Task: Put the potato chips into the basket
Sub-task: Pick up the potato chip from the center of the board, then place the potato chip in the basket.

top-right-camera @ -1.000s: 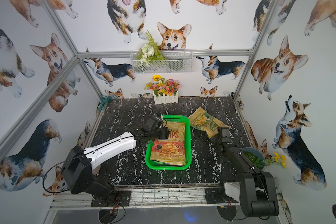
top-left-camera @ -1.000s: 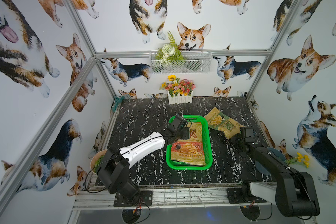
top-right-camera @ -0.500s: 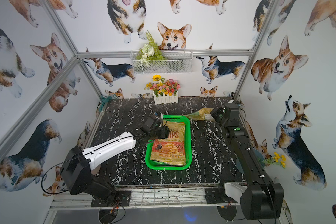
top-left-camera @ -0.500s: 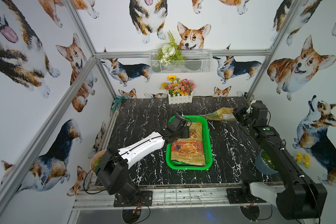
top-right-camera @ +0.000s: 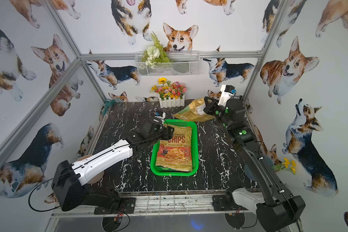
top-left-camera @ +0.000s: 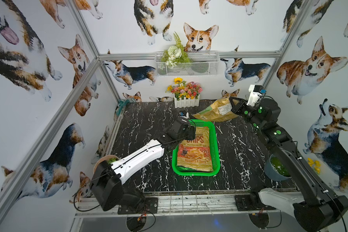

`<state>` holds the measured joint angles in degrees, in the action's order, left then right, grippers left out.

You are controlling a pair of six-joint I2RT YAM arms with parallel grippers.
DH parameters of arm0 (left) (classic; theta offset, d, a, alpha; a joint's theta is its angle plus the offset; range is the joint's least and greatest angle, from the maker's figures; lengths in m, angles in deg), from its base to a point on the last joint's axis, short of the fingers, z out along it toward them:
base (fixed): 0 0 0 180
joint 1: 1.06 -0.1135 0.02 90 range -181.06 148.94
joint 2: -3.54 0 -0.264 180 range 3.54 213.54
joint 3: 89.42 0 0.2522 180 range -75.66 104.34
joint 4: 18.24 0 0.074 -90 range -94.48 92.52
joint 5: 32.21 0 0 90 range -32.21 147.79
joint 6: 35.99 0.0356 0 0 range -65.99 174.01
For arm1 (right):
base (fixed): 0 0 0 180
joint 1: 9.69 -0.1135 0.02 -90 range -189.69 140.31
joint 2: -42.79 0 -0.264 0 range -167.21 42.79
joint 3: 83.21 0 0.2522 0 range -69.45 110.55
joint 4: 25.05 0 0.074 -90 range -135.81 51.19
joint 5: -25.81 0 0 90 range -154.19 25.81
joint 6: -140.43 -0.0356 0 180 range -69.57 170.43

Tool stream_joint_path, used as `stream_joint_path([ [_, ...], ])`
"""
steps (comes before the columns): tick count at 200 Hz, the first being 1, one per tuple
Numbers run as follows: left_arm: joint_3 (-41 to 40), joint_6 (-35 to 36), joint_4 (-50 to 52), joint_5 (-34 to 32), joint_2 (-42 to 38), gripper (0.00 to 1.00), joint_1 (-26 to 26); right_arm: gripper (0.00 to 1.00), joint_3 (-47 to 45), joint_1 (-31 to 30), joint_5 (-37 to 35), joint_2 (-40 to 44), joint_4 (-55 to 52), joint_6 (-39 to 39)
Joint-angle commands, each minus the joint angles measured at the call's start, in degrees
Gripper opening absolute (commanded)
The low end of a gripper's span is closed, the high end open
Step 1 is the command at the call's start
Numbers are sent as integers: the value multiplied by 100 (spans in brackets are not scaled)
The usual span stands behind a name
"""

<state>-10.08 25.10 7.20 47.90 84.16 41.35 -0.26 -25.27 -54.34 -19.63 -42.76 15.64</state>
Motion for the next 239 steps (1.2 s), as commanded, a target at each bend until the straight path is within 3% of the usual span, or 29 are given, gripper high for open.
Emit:
stream_joint_path([
  [1, 169, 1091, -671, -425, -194, 64, 9, 0, -134, -77, 968, 89, 949, 737],
  [24, 439, 1864, -780, -523, -364, 64, -5, 0, -197, -78, 2400, 25, 1268, 913],
  [53, 456, 2371, -751, -332, -487, 65, -1, 0, -125, -78, 3146, -131, 1376, 688],
  [94, -85, 2429, -694, 546, -710, 64, 9, 0, -458, -78, 3292, -135, 2102, 133],
  [125, -591, 2470, -860, 527, -990, 51, 1, 0, -494, -77, 3354, -131, 2191, 88],
  [153, -807, 2565, -914, 730, -1117, 48, 0, 0, -526, -78, 3514, -392, 2261, -28],
  [183, -980, 2568, -974, 596, -1275, 33, -4, 0, -650, -77, 3657, -438, 2455, -174],
  [214, -1235, 2433, -1038, 440, -1495, 6, 7, 0, -784, -84, 3497, -436, 2617, -263],
  [239, -1376, 2169, -862, 398, -1707, 0, 10, 0, -705, -69, 3154, -563, 2379, -125],
])
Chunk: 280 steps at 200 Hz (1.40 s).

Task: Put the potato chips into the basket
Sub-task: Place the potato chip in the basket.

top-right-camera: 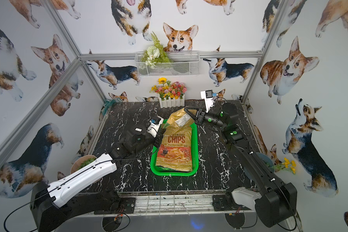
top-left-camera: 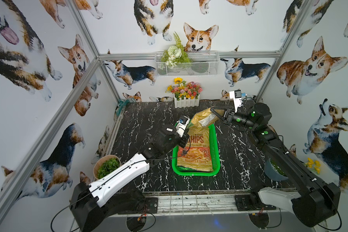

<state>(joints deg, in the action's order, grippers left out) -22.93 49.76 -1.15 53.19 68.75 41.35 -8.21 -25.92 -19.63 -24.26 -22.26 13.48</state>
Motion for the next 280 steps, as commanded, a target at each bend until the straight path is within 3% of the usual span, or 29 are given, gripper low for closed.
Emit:
stream_joint_path([
  [1, -93, -314, -9, -130, -175, 0, 7, 0, 99, -3, -330, -112, 308, 100],
  [50, -497, -1295, 159, 130, -883, 4, 48, 0, 742, 5, 33, -916, 51, 68],
  [73, -529, -1629, -20, 508, -1100, 19, 80, 0, 951, 6, 325, -999, -227, 102],
  [95, -491, -1693, -140, 735, -1252, 46, 83, 0, 778, -7, 477, -757, -500, 346],
  [109, -513, -1651, -255, 835, -1359, 53, 83, 0, 702, -10, 739, -702, -583, 378],
  [151, -475, -1537, -290, 248, -1984, 54, 83, 0, 663, -69, 2269, -824, 655, -700],
  [180, -430, -1345, -101, -816, -2540, 56, 83, 0, 661, -150, 2921, -803, 1793, -1703],
  [200, -448, -1203, 27, -1561, -2777, 55, 77, 0, 804, -285, 3315, -852, 1749, -1823],
  [221, -430, -1266, 245, -2367, -2797, 54, 68, 0, 726, -354, 3697, -875, 1268, -1490],
  [232, -442, -1397, 366, -2605, -2735, 54, 58, 0, 622, -334, 3829, -897, 533, -870],
  [244, -489, -1547, 415, -2686, -2638, 54, 49, 0, 474, -318, 3811, -980, -92, -194],
  [259, -548, -1762, 400, -2680, -2530, 54, 40, 0, 224, -311, 3764, -1181, -201, 100],
  [280, -618, -2062, 313, -2827, -2461, 55, 39, 0, 75, -280, 3268, -1435, -849, 819],
])
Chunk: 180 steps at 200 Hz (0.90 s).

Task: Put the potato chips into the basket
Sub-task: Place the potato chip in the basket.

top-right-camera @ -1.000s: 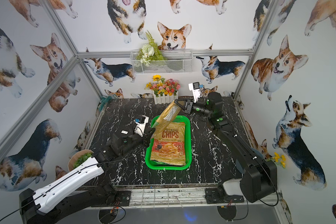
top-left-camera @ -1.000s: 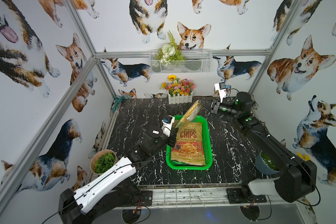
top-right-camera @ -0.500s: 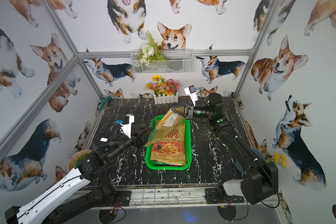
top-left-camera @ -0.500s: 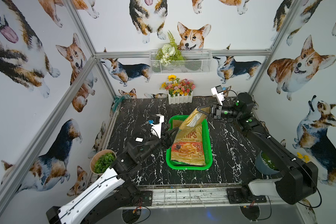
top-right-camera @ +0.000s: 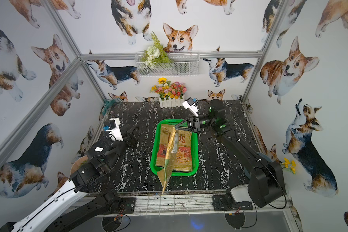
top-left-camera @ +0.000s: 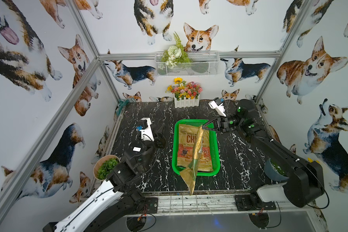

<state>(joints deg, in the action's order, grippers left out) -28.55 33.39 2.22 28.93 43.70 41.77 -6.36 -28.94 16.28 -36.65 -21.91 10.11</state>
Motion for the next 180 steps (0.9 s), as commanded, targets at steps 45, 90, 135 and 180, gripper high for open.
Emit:
stream_joint_path([
  [45, -79, -556, -46, -691, 65, 55, -45, 0, 632, -103, -614, -464, -1807, 1999],
  [90, -144, -757, -124, -621, 211, 56, -64, 0, 1087, -639, 101, -815, -147, 852],
  [135, -123, -742, -161, -574, 290, 56, -79, 0, 708, 156, 45, -1263, -13, 1289],
  [180, -82, -662, -107, -595, 313, 56, -123, 0, 1808, 259, -854, -1856, -3016, 3813],
])
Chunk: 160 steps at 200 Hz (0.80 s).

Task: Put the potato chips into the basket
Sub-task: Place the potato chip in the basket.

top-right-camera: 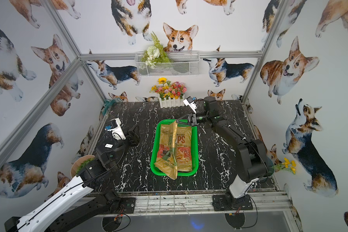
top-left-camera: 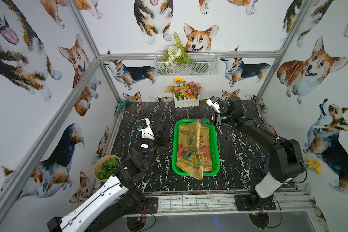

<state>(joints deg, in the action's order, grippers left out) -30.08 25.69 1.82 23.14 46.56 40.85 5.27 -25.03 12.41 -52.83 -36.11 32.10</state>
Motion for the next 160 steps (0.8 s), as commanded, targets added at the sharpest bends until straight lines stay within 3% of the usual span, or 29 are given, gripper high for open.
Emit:
stream_joint_path([
  [1, 72, 116, -68, -15, 28, 56, -33, 0, 682, -139, -486, -256, -1640, 1653],
  [23, 91, 167, -117, -50, 63, 56, -43, 0, 1297, -514, -743, -541, -2256, 2071],
  [56, 142, 140, -140, -16, 79, 56, -79, 0, 1784, -908, -410, -722, -2057, 1842],
  [96, -6, 75, -113, -143, -101, 56, -103, 0, 920, -404, -463, -514, -1298, 1596],
  [125, -80, 11, -128, -156, -203, 56, -139, 0, 204, 26, -1353, -363, -931, 1458],
  [136, -85, 19, -115, -176, -220, 56, -148, 8, 227, 24, -2175, -322, -1180, 1539],
  [149, -89, 34, -117, -206, -252, 56, -159, 33, 413, -41, -3129, -279, -1596, 1384],
  [160, -79, 42, -112, -221, -275, 56, -182, 44, 537, -155, -4196, -165, -1939, 1126],
])
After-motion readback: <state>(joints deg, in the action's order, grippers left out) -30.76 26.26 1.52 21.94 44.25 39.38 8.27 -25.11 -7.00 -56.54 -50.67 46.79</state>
